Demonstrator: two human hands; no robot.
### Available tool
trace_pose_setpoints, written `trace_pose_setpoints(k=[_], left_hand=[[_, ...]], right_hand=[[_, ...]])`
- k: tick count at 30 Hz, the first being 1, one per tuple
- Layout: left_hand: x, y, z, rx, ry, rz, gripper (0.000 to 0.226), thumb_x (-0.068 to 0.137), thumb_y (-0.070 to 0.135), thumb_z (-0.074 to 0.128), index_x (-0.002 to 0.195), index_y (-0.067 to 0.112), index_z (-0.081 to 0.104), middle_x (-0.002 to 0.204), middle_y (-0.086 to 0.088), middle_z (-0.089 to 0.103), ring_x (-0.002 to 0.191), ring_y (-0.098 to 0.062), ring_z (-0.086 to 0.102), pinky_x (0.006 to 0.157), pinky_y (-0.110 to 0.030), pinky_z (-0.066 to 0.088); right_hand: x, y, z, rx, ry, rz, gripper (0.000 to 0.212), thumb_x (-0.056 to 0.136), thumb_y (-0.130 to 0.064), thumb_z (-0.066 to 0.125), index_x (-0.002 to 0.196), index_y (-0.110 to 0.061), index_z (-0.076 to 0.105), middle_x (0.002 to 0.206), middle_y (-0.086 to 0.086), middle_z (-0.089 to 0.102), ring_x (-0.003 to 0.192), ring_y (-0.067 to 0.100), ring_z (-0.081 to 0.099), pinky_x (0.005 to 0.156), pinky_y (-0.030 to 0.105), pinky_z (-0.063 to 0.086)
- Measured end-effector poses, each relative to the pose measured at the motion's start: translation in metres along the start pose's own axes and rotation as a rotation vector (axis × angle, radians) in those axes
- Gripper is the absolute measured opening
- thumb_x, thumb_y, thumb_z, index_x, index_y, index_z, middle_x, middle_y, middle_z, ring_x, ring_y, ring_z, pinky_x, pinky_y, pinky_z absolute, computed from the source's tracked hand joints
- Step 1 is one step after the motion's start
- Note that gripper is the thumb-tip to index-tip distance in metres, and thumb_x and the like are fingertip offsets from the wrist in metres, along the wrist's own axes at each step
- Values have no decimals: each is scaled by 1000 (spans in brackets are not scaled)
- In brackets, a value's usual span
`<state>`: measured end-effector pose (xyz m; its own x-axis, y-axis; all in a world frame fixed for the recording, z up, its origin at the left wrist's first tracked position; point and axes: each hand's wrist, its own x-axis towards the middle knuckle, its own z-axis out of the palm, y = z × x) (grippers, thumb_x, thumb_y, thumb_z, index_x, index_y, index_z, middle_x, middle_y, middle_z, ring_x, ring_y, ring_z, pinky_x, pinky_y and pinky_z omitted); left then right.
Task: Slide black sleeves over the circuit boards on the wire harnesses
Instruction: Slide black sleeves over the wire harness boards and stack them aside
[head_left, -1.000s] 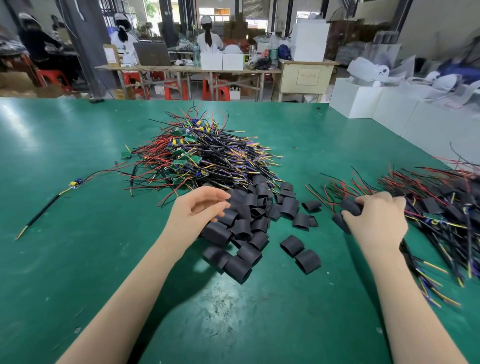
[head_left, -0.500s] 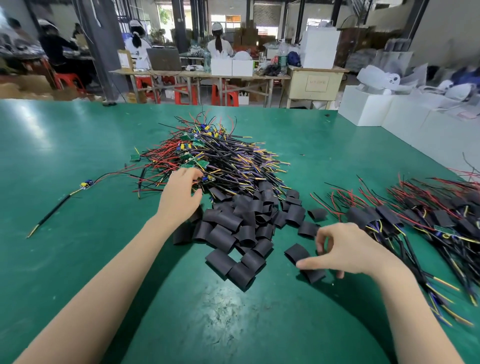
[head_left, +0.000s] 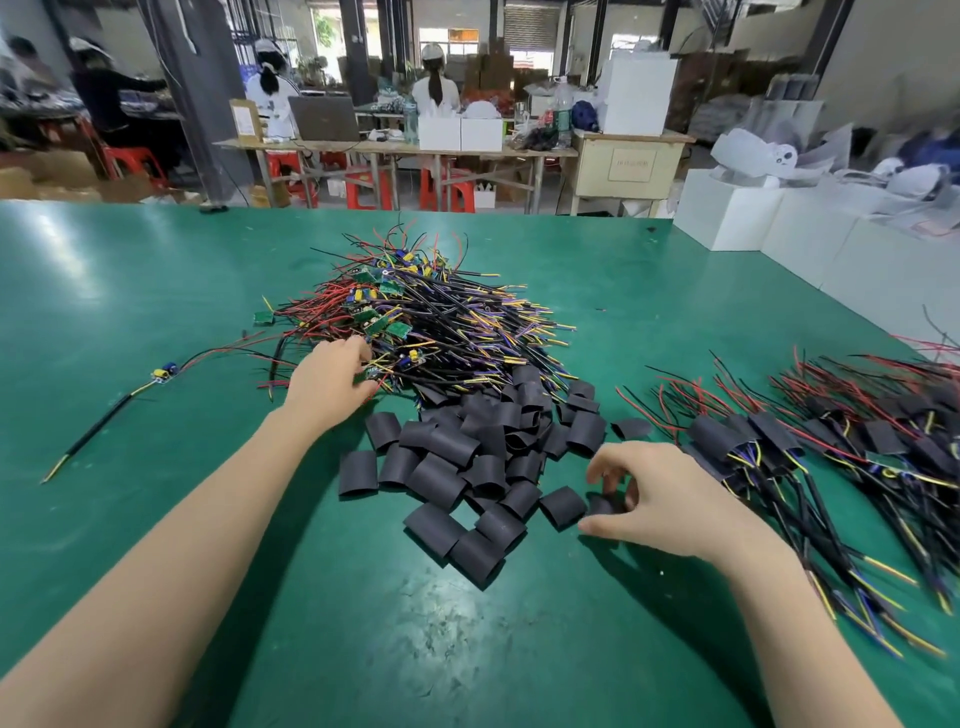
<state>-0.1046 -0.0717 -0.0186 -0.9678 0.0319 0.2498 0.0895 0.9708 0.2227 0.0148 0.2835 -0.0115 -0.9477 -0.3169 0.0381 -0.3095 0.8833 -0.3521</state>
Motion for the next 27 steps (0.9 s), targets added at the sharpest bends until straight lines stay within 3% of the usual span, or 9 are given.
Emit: trace_pose_setpoints(k=[4, 8, 10, 12, 14, 16, 20, 24, 27], left_hand=[[-13, -1, -9, -106, 164, 71, 29, 92, 22, 64, 119, 11, 64, 100, -13, 57, 103, -32, 49, 86, -42, 42], [-26, 1, -23, -188, 325, -2, 11, 85, 10, 67, 96, 11, 70, 106, -12, 48, 84, -32, 56, 82, -41, 48], [-32, 1, -25, -198, 308, -71, 5, 82, 10, 67, 85, 12, 71, 108, -12, 48, 79, -31, 56, 81, -41, 48], [-38, -2, -25, -163, 187, -112, 9, 83, 20, 71, 87, 12, 72, 108, -13, 57, 90, -31, 56, 86, -39, 46], [-46, -4, -24, -141, 7, -129, 24, 81, 31, 76, 96, 12, 73, 104, -10, 67, 98, -28, 61, 89, -36, 46], [-56, -2, -20, -191, -107, -158, 28, 79, 31, 79, 100, 13, 73, 98, -7, 71, 95, -22, 64, 89, -32, 47], [-71, 5, -10, -207, -36, -157, 3, 80, 21, 77, 79, 22, 74, 90, -2, 73, 92, -22, 65, 84, -36, 53], [-75, 9, -7, -243, 85, -109, 12, 88, 24, 69, 78, 30, 69, 85, 5, 70, 86, -21, 60, 72, -32, 48], [-78, 12, -9, -426, 174, -15, 11, 91, 20, 65, 81, 25, 65, 86, 8, 67, 84, -19, 59, 73, -28, 43]], right_hand=[[2, -5, 4, -19, 87, -24, 37, 68, -55, 75, 89, -30, 59, 81, -12, 55, 72, 2, 48, 69, 27, 43], [4, -9, 6, -56, 60, -5, 33, 72, -53, 74, 74, -23, 61, 76, -7, 61, 74, 8, 53, 73, 31, 46], [3, -7, 5, 8, 29, -12, 31, 72, -50, 75, 70, -22, 63, 73, -5, 64, 62, 1, 55, 65, 28, 47], [0, -3, 0, 93, -3, -16, 29, 69, -49, 78, 73, -25, 64, 75, -6, 66, 57, -7, 55, 58, 20, 43], [-2, 1, -6, 119, -51, -22, 33, 61, -51, 82, 80, -29, 67, 79, -11, 65, 58, -5, 54, 57, 16, 42], [-3, 5, -9, 104, -90, -34, 39, 56, -51, 83, 84, -29, 69, 80, -13, 63, 59, 2, 55, 61, 20, 48], [-1, 4, -5, 115, -61, -66, 26, 57, -42, 85, 76, -34, 68, 78, -10, 62, 61, 6, 56, 60, 20, 47], [-1, 3, -3, 146, -40, -65, 23, 60, -38, 85, 79, -31, 74, 76, -5, 62, 63, 10, 59, 66, 33, 51], [-1, 3, -3, 135, -43, -94, 29, 59, -41, 86, 86, -32, 77, 78, -5, 62, 68, 7, 58, 68, 32, 50]])
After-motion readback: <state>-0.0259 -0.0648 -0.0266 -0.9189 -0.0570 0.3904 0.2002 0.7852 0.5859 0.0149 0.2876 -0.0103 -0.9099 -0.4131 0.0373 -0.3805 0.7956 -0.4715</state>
